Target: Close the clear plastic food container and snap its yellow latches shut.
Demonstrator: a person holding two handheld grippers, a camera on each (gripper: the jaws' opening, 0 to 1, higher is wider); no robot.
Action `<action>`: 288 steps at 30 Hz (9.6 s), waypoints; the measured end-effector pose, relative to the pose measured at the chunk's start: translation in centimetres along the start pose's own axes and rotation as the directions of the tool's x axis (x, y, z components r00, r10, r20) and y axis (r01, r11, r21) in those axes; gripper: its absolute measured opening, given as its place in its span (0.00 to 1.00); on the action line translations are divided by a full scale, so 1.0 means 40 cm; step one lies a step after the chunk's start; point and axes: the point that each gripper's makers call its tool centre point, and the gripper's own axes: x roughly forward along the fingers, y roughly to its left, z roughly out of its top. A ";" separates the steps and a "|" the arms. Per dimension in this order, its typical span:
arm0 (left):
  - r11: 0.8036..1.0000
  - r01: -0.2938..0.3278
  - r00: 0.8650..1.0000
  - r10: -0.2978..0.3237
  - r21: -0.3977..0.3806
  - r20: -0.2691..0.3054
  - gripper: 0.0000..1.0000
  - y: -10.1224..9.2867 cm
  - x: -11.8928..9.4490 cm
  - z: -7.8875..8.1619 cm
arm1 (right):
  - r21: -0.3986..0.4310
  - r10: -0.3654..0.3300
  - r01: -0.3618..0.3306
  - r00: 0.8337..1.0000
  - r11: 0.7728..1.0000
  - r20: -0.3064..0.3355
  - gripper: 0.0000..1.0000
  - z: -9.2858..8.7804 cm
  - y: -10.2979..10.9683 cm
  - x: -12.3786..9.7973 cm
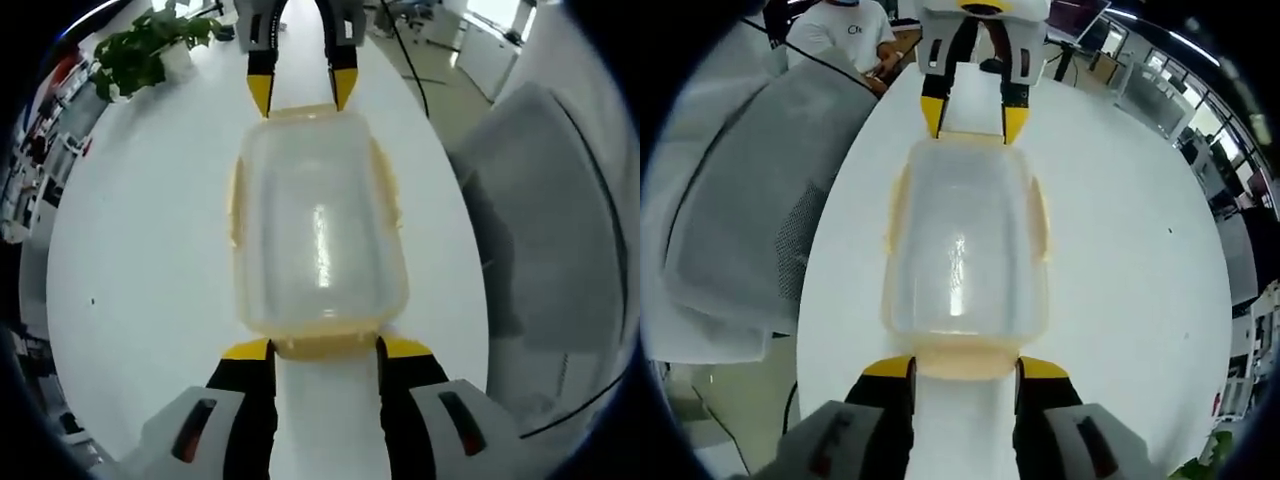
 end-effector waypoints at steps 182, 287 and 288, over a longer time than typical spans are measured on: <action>0.990 -0.109 0.903 0.136 -0.090 0.407 0.51 -0.037 0.014 0.245 | 0.081 0.106 -0.129 0.966 0.988 0.236 0.67 0.232 -0.028 0.049; 0.985 -0.145 0.918 0.170 -0.095 0.358 0.54 -0.047 -0.027 0.193 | 0.193 0.070 -0.106 0.980 0.975 0.187 0.57 0.225 -0.027 0.003; 0.984 -0.146 0.915 0.175 -0.104 0.363 0.54 -0.043 -0.033 0.192 | 0.196 0.060 -0.100 0.978 0.976 0.199 0.56 0.226 -0.024 -0.001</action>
